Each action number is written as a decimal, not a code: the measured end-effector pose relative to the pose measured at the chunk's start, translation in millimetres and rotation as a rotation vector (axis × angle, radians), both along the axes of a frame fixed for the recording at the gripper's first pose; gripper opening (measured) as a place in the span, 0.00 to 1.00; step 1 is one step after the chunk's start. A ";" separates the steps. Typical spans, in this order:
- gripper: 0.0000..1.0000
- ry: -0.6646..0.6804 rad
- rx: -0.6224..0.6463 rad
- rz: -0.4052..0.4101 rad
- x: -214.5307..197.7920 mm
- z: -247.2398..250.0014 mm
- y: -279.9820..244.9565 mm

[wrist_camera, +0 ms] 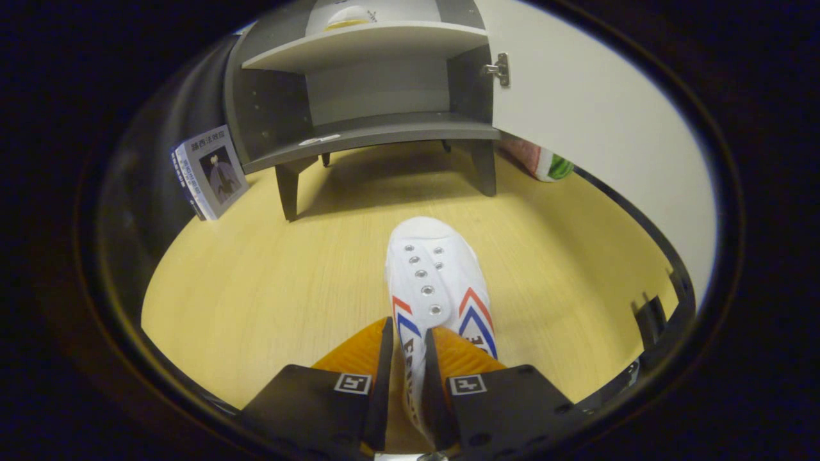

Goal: Open the shoe cabinet door, grab the shoes and put them into the shoe cabinet, then close the shoe cabinet door.

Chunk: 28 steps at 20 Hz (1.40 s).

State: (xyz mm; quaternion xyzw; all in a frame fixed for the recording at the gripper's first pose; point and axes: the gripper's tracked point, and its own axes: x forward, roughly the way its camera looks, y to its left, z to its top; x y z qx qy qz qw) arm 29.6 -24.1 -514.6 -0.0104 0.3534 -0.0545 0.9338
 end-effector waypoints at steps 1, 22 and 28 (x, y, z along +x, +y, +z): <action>0.29 -0.015 -0.016 0.007 -1.7 3.3 -1.0; 0.02 -0.199 0.106 0.115 12.1 73.0 7.6; 0.02 -0.288 0.060 0.151 28.1 184.9 24.5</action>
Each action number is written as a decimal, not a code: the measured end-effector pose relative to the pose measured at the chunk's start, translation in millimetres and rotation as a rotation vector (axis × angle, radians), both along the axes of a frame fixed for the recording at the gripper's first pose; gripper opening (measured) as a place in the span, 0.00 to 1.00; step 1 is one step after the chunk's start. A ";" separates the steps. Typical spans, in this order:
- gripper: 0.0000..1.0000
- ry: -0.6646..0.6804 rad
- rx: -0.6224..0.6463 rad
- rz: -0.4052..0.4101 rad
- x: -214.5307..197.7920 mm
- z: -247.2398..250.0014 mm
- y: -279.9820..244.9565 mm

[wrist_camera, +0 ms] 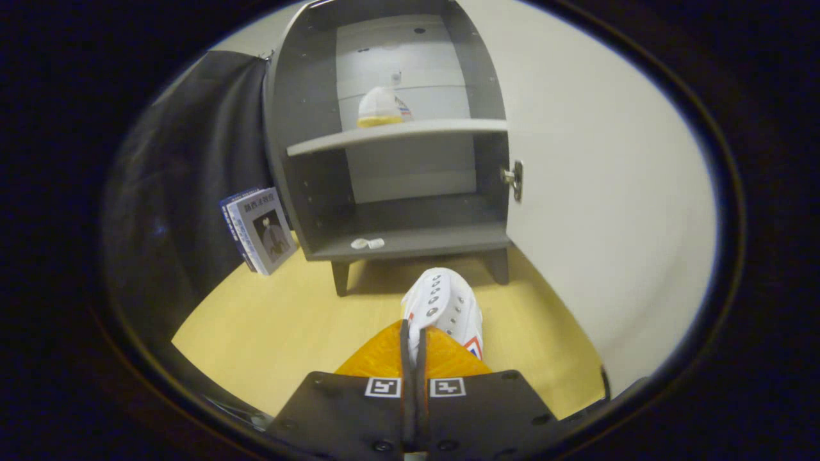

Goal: Open the shoe cabinet door, grab the shoes and put them into the shoe cabinet, then close the shoe cabinet door.

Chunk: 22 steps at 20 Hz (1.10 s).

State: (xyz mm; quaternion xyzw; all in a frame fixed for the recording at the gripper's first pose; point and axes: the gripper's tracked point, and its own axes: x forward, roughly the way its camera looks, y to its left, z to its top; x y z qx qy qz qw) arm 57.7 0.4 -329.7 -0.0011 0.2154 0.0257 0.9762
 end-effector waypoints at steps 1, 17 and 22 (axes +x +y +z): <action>0.02 -0.034 -0.017 -0.002 5.1 27.2 2.3; 0.02 -0.134 -0.184 0.026 189.9 179.2 -4.5; 0.02 -0.095 -0.204 0.076 244.7 166.2 1.3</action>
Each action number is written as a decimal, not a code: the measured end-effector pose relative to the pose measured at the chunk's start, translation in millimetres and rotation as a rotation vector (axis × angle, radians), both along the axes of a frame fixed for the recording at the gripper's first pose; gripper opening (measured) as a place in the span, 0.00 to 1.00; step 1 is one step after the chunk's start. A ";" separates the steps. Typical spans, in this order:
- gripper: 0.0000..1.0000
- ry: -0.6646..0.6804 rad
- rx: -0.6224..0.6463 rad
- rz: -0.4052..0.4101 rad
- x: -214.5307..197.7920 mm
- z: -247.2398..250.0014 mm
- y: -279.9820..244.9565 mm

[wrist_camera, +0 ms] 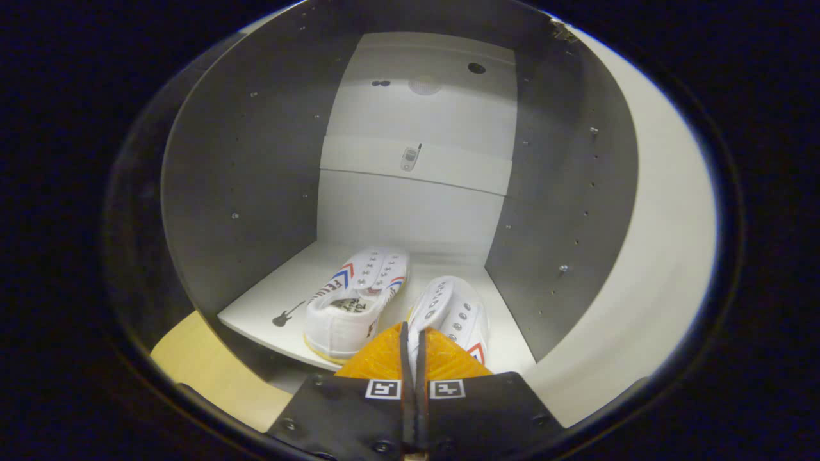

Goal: Open the shoe cabinet door, grab the shoes and put them into the shoe cabinet, then close the shoe cabinet door.

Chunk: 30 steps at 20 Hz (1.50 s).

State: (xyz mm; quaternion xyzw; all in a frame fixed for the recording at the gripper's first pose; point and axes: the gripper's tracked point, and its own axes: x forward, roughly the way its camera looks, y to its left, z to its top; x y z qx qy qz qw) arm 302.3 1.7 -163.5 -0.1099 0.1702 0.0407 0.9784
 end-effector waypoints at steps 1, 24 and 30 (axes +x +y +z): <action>0.02 0.008 0.005 0.011 5.3 1.4 -0.1; 0.32 0.003 -0.039 -0.033 86.2 4.2 -30.1; 0.51 -0.107 0.006 -0.091 48.4 48.0 -36.0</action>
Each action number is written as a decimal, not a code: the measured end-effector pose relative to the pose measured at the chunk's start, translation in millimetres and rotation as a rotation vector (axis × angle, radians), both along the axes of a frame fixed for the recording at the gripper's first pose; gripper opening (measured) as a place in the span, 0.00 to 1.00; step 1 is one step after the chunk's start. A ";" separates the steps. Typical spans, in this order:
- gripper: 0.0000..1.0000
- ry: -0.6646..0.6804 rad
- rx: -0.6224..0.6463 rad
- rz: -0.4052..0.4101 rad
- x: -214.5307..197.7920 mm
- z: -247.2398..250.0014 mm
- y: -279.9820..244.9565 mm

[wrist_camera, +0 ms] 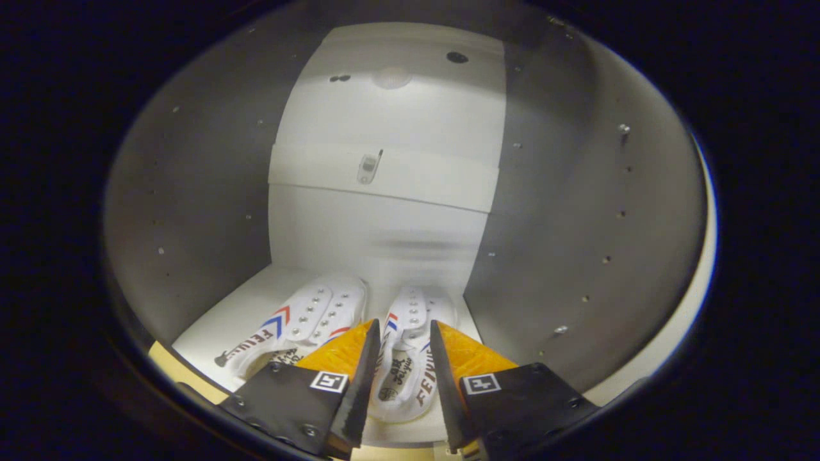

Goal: Open the shoe cabinet door, grab the shoes and put them into the shoe cabinet, then close the shoe cabinet door.

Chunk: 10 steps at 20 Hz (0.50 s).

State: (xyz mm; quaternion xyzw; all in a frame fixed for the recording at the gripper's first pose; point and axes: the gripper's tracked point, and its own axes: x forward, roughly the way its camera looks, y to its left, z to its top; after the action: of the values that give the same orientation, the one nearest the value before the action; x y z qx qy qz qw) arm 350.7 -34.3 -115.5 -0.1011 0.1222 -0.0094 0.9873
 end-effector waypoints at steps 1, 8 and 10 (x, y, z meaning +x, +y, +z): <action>0.51 -0.021 0.015 0.008 -8.2 10.1 4.9; 0.51 -0.130 0.128 0.068 -109.5 76.1 57.6; 0.51 -0.139 0.140 0.075 -152.0 87.0 69.9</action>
State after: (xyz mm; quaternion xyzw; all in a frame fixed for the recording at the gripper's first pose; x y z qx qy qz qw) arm 198.7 35.6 -28.5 -0.0354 0.0500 0.0290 0.9977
